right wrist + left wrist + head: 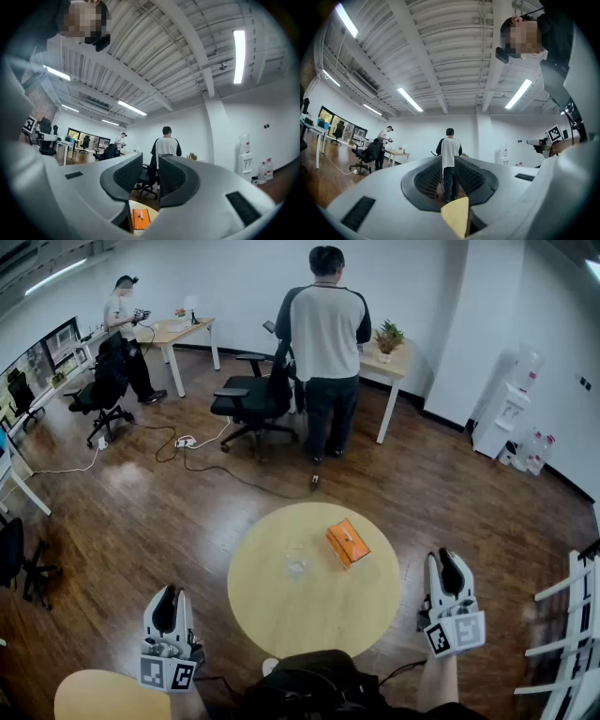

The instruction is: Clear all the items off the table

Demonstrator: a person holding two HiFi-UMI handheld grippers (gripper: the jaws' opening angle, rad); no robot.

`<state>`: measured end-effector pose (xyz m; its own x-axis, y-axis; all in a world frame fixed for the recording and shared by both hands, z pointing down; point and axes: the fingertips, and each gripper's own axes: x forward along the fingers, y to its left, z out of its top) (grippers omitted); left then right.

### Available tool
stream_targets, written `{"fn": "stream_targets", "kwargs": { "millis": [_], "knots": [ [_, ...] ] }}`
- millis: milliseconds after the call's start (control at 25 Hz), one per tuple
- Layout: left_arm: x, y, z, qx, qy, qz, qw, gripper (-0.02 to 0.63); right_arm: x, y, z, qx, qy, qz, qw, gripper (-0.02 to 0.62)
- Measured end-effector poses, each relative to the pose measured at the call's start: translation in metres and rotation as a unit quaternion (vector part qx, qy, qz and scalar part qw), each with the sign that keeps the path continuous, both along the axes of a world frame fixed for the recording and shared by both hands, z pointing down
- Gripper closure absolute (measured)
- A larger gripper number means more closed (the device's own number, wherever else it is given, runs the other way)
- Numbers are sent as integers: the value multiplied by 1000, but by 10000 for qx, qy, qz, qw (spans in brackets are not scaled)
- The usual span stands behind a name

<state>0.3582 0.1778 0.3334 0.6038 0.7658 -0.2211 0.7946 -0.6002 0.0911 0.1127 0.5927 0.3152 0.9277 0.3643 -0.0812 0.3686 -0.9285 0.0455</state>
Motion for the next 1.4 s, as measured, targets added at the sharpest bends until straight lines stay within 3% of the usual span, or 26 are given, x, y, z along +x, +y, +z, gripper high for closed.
{"fn": "stream_targets", "kwargs": {
  "millis": [240, 280, 640, 760, 960, 1040, 1200, 1320, 1400],
  "knots": [
    [-2, 28, 10, 23, -107, 224, 9997, 529, 7, 12, 12, 92, -32, -79, 9999, 474],
    [-3, 33, 12, 22, -141, 253, 9996, 515, 8, 14, 13, 112, -60, -114, 9999, 440],
    [-28, 107, 60, 310, -662, 815, 9940, 290, -4, 38, 28, 173, -332, -249, 9990, 439],
    [-30, 143, 81, 392, -740, 915, 9923, 288, -4, 55, 36, 144, -520, -432, 9976, 439],
    [-36, 206, 135, 1013, -691, 1129, 9860, 232, 2, 75, 76, 427, -968, -707, 9919, 439],
    [-36, 225, 162, 1162, -825, 1231, 9821, 172, 5, 74, 93, 540, -1170, -783, 9886, 439],
    [-23, 257, 218, 1321, -1180, 1278, 9758, 131, 8, 69, 130, 864, -1556, -955, 9794, 439],
    [-12, 270, 244, 1432, -1121, 1124, 9769, 135, 5, 66, 150, 880, -1700, -951, 9769, 439],
    [-8, 271, 260, 1649, -799, 1036, 9776, 141, 2, 65, 161, 958, -1651, -892, 9776, 449]
  ]
}}
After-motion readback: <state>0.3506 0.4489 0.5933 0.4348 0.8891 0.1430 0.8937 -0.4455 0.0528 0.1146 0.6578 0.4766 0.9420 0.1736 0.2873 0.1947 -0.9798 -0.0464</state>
